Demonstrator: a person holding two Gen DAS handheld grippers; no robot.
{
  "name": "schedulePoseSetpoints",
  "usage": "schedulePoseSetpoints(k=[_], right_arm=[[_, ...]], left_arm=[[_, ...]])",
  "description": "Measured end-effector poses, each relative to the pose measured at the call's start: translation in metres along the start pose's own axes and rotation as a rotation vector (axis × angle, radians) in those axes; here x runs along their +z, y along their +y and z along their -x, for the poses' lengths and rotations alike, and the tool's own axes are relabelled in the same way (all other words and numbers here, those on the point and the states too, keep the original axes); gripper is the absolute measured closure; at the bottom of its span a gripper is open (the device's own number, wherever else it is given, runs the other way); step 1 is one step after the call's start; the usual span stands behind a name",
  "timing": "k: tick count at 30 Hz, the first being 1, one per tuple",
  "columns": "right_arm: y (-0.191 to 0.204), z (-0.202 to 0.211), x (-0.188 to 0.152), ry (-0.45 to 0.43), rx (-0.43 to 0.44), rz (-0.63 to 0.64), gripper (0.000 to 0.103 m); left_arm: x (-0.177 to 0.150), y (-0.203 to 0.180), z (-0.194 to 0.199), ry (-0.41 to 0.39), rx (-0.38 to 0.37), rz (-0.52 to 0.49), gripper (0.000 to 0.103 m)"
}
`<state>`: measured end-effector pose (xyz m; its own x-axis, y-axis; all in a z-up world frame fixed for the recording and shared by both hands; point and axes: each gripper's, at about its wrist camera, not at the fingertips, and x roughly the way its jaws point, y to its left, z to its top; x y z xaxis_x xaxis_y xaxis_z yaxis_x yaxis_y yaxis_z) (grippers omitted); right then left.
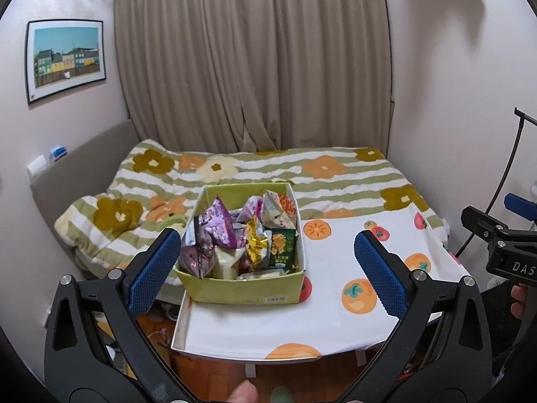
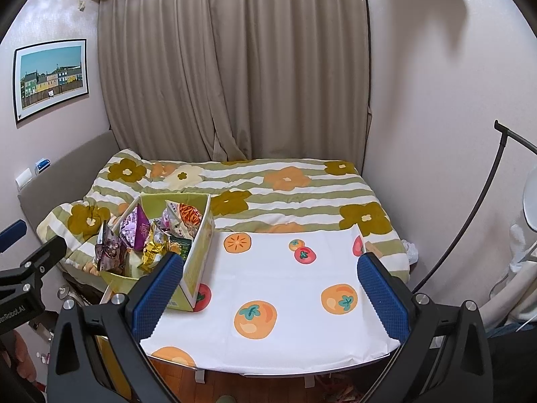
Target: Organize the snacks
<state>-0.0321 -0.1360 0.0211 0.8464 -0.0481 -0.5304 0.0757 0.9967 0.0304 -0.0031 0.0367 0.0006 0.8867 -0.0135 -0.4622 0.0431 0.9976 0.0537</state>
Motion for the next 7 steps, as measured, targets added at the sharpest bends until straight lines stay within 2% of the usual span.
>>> schedulePoseSetpoints(k=[7], right_arm=[[0.000,-0.001,0.000,0.005,-0.002,0.005,0.000]], left_arm=[[-0.001,0.011,-0.013,0.016,-0.035,0.034,0.000]])
